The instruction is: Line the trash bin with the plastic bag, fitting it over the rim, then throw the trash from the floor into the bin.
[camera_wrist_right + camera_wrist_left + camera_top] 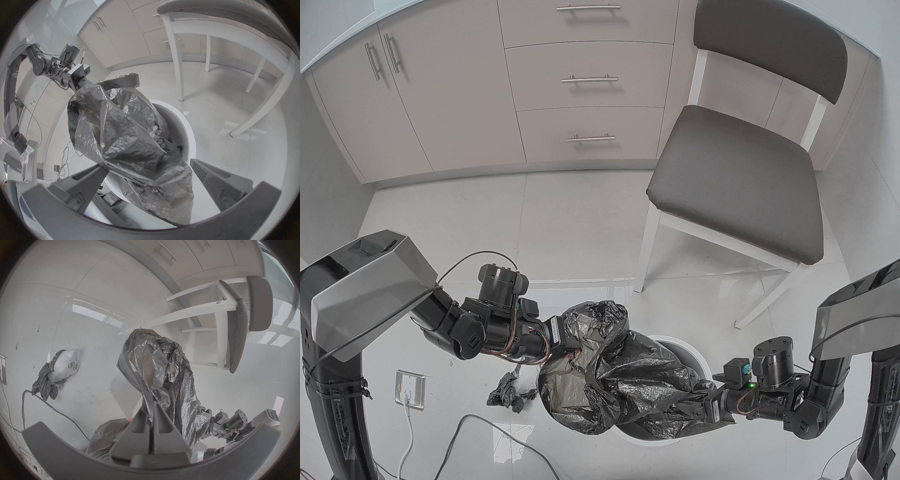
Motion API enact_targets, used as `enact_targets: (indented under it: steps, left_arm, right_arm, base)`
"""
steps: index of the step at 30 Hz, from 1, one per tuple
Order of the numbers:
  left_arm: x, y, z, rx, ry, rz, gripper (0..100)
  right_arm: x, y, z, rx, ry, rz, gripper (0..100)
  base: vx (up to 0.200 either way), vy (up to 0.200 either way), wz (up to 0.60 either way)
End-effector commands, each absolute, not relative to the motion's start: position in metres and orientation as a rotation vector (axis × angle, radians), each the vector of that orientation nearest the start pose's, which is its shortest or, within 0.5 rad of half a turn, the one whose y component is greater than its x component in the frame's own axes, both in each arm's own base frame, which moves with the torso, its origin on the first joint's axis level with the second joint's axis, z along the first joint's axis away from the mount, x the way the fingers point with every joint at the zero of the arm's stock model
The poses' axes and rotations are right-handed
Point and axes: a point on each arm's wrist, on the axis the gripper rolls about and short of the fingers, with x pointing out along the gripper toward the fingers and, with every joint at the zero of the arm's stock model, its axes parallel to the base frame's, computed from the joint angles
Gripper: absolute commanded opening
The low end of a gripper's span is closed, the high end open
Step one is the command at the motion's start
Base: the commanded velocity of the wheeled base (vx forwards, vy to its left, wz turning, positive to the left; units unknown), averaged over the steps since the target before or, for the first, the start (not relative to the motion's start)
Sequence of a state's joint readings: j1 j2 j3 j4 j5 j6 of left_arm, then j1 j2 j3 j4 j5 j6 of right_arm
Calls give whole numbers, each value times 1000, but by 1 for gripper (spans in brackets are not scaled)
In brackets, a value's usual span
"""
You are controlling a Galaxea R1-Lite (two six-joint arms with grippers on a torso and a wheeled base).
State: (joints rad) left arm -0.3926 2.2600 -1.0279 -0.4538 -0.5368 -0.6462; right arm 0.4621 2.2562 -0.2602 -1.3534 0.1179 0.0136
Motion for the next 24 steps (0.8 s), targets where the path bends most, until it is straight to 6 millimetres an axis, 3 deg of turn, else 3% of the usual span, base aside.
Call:
enact_targets:
  steps: [1, 2, 3, 15, 24]
  left_arm:
    - [356, -160, 21, -624, 1062, -590, 0]
    - [356, -160, 21, -624, 1062, -590, 0]
    - [356, -160, 21, -623, 1062, -591, 0]
    - [355, -161, 19, -623, 1038, -600, 0]
    - [354, -163, 18, -610, 1034, -584, 0]
  right_arm:
    - [244, 130, -22, -101, 640, 571, 100]
    - [244, 130, -22, -101, 640, 571, 100]
    - [245, 132, -25, -105, 644, 578, 0]
    - [256, 151, -25, -106, 600, 618, 0]
    - [274, 180, -29, -132, 647, 661, 0]
  base:
    - [0, 0, 0]
    - [0, 0, 0]
    - [0, 0, 0]
    - [0, 0, 0]
    - [0, 0, 0]
